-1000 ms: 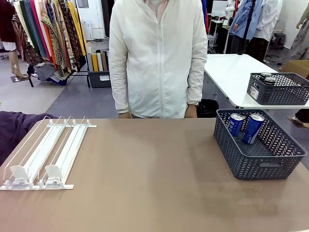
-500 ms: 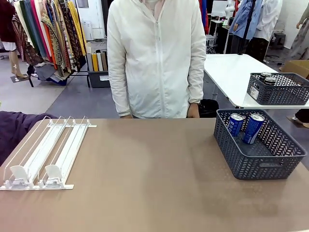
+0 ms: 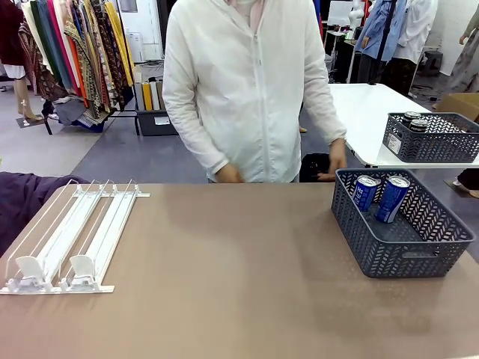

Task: Retrieve and store the cans from the dispenser.
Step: Pick up one can from the Automatic Can Dispenser and place it in the middle of the table.

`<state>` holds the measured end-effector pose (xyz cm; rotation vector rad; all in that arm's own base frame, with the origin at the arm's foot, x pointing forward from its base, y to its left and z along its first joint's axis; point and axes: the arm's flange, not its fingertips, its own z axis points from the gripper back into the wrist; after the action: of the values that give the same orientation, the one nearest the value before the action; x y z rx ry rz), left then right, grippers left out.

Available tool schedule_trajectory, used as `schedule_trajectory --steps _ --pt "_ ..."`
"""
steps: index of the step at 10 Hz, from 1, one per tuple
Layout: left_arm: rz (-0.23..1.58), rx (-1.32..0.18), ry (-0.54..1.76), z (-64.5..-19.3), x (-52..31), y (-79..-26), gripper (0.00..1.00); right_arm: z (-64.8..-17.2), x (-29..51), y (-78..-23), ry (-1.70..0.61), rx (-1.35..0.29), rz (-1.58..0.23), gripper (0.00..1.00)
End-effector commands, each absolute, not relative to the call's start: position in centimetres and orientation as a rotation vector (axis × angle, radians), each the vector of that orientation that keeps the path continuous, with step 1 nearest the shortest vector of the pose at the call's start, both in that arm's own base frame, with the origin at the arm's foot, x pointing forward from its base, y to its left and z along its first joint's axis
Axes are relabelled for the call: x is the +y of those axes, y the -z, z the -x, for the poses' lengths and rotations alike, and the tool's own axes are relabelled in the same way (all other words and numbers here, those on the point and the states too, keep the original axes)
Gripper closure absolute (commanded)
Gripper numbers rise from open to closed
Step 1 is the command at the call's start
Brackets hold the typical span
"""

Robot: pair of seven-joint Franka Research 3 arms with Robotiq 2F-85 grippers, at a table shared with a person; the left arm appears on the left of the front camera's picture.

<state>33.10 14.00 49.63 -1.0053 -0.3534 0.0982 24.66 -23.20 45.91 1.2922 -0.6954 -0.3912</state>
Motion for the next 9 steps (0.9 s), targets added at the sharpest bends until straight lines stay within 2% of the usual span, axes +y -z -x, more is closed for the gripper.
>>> schedule_trajectory --steps 1,9 --pt "1.029 -0.363 -0.097 -33.10 14.00 -49.78 0.00 -25.03 -23.14 -46.35 0.386 -0.724 -1.310 0.00" --pt "1.029 -0.363 -0.097 -33.10 14.00 -49.78 0.00 -25.03 -23.14 -46.35 0.386 -0.724 -1.310 0.00"
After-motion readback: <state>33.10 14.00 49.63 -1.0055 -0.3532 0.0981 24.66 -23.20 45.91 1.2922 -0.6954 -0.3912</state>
